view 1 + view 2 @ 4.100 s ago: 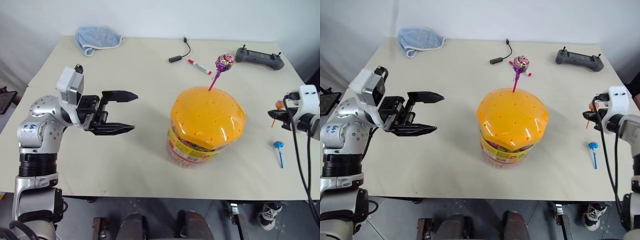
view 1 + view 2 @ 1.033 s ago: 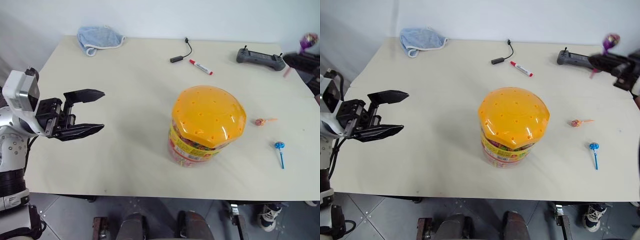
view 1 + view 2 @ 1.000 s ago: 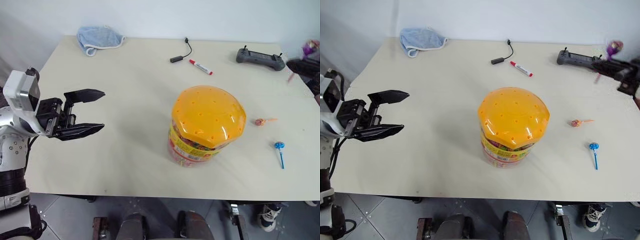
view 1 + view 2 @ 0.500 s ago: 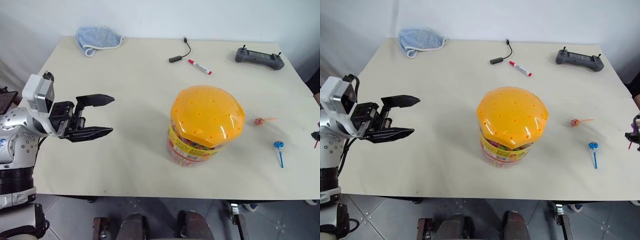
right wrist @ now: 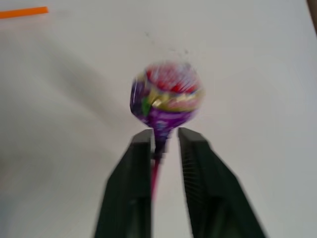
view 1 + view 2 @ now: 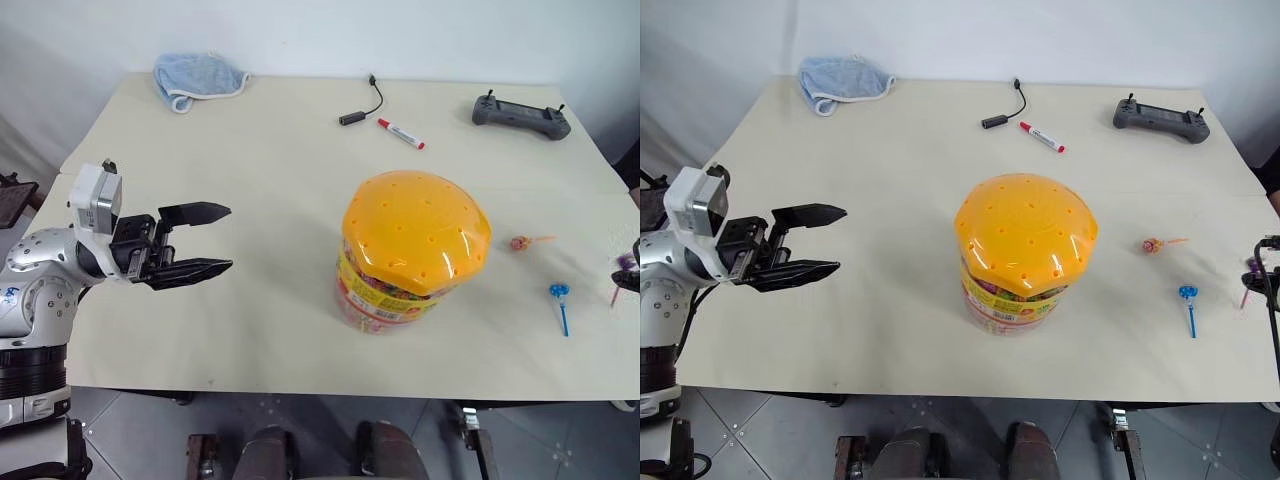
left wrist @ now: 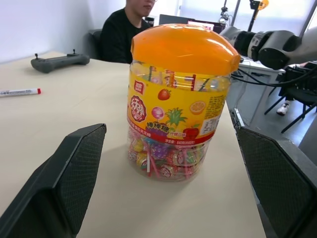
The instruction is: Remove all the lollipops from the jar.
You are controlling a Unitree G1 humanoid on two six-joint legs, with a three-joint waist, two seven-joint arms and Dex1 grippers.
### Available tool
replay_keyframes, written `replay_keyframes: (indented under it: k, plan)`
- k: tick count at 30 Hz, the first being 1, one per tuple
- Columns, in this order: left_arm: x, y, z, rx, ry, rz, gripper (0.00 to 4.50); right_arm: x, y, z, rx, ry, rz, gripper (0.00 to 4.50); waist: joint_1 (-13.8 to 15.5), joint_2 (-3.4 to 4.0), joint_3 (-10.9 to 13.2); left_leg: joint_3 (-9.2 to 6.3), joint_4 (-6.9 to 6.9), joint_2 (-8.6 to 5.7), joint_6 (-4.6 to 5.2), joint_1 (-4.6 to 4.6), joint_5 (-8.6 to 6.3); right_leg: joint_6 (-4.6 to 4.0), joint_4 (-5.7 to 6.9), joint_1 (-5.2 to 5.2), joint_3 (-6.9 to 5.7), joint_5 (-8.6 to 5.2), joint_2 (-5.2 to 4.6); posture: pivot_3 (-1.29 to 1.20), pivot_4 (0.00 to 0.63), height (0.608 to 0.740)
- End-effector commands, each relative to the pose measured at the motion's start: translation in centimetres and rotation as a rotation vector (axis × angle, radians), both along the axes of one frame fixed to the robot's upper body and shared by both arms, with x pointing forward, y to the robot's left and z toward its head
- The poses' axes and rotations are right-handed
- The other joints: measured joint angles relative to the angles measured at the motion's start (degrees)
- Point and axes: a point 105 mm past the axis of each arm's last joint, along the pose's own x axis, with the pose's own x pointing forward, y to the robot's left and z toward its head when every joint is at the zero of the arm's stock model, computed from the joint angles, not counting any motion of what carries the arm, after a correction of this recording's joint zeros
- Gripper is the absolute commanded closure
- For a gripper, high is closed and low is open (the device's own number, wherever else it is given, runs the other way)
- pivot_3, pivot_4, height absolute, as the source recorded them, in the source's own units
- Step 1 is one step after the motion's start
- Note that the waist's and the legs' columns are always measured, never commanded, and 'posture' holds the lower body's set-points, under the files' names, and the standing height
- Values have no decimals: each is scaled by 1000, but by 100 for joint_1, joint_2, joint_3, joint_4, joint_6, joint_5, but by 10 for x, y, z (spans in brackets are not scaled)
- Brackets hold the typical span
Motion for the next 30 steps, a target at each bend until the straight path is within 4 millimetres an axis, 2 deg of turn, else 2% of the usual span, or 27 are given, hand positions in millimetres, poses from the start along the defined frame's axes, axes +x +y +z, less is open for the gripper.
replay_keyframes:
  k: [1, 5, 7, 9, 12, 14, 17, 19, 21, 23, 25, 28, 30]
  plan:
    - [0, -3, 6, 14, -25, 19, 0, -8, -3, 27, -15, -68, 22, 2092, 7, 0, 0, 0, 0, -1, 0, -1, 0, 0, -1, 0, 0, 0, -1, 0, 150, 740]
    - [-3, -5, 9, -38, -49, -20, 0, -11, 4, 30, -17, -84, 49, 687, -1, 0, 0, 0, 2, 0, 0, 0, 0, 0, -1, 2, 0, 0, -1, 0, 150, 740]
    - [-1, -6, 6, -25, -26, -10, 0, -10, 10, 40, -23, -129, 88, 70, -3, 0, 0, 0, 1, 0, 0, 1, 0, 0, 0, 2, -1, 0, 0, 0, 150, 740]
    - [0, -6, 6, -31, -29, 3, 0, -9, 23, 57, -30, -210, 165, 31, 3, 2, -1, 0, 1, 0, 0, 1, 0, 0, 0, 2, 0, 0, 0, 0, 150, 740]
    - [-3, -3, 4, -26, -36, 8, 0, -12, 61, 79, -37, -316, 375, 31, 8, 1, -1, -2, 1, 0, 0, 1, 0, 0, -1, 2, 1, 0, 0, 0, 150, 740]
    - [-3, 2, 0, -18, -24, 26, 0, -13, 83, 78, -56, -308, 485, 31, 9, 1, -1, -3, 1, 0, 0, 2, 0, 0, 0, 3, 0, 0, 0, 0, 150, 740]
    - [-4, 11, -5, -21, -1, 61, 0, -14, 120, 83, -24, -391, 669, 31, 8, 0, -1, -5, 2, 0, 0, 5, 0, 0, -2, 8, -1, 0, 0, 0, 150, 740]
    - [-6, 20, -15, -13, 27, 91, 0, -26, 154, 75, 19, -411, 884, 31, 22, 1, -1, -7, 2, 0, 0, 5, 0, 0, -1, 7, -2, 0, 1, 0, 150, 740]
    - [-8, 28, -26, 2, 66, 115, 0, -43, 175, 53, 47, -339, 1070, 31, 55, 1, -1, -10, -3, -1, 0, 5, 0, 0, -2, 7, -5, 0, 1, 0, 150, 740]
    - [-10, 35, -33, 11, 97, 138, 0, -57, 184, 38, 68, -304, 1201, 31, 96, 0, -1, -9, -1, -4, 3, 4, -2, 0, -7, 8, -4, 0, 1, 0, 150, 740]
    - [-14, 43, -40, 12, 123, 171, 0, -63, 185, 33, 87, -299, 1262, 31, 137, 0, -1, -6, 3, -4, 7, 4, -4, 8, -28, 19, -3, 4, 1, 0, 150, 740]
    - [-21, 55, -49, 21, 161, 211, 0, -64, 184, 29, 133, -307, 1294, 31, 139, 0, -1, -6, 8, -2, 7, 6, -4, 12, -33, 25, -1, 6, 2, 0, 150, 740]
    - [-24, 56, -48, 7, 161, 220, 0, -63, 183, 25, 126, -302, 1303, 31, 153, 0, -1, -6, 8, -1, 7, 8, -4, 12, -32, 26, -1, 6, 2, 0, 150, 740]
